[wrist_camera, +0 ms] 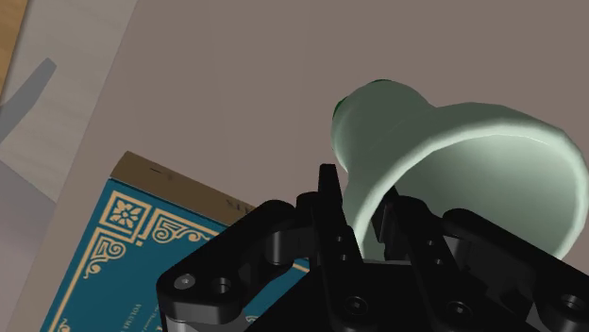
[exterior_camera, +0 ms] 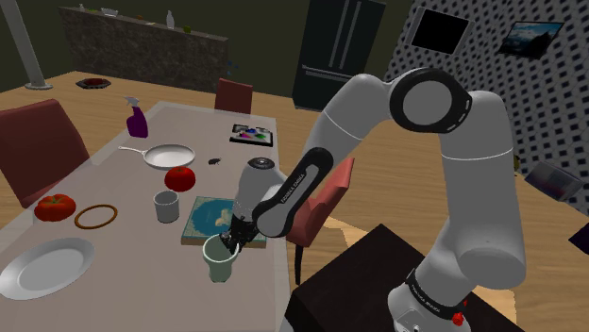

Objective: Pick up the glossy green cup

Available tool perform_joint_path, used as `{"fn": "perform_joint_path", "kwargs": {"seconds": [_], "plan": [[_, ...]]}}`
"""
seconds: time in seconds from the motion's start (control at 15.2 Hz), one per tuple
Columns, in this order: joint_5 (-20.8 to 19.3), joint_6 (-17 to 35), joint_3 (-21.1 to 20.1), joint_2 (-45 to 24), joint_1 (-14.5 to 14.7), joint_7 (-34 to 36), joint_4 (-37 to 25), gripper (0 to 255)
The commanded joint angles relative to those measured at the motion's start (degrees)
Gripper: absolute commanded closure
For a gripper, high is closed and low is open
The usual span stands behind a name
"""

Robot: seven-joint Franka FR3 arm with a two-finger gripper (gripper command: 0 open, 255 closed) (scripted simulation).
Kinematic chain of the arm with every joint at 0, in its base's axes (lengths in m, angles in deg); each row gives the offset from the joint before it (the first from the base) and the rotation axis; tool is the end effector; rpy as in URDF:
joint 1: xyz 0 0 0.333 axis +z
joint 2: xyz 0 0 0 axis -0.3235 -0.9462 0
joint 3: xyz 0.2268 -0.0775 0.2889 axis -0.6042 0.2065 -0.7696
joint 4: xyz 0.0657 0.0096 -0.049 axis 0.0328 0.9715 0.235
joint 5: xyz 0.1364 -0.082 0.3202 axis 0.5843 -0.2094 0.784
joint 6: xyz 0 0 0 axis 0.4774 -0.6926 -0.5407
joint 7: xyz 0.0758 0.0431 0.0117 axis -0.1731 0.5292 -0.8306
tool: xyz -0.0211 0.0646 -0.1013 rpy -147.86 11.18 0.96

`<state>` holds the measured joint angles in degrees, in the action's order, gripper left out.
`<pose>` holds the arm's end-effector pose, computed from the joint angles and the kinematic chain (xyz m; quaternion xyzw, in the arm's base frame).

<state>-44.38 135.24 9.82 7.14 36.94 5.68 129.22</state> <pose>0.4898 0.2843 0.1985 -0.9963 0.0555 -0.0220 0.0620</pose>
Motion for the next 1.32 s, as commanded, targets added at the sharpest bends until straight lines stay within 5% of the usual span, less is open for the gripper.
{"fn": "perform_joint_path", "kwargs": {"seconds": [0.0,1.25], "plan": [[0.0,0.0,0.0,-0.1,0.0,0.0,0.0,255],[3.5,-9.1,-4.1,11.3,-3.4,-2.0,2.3,255]]}}
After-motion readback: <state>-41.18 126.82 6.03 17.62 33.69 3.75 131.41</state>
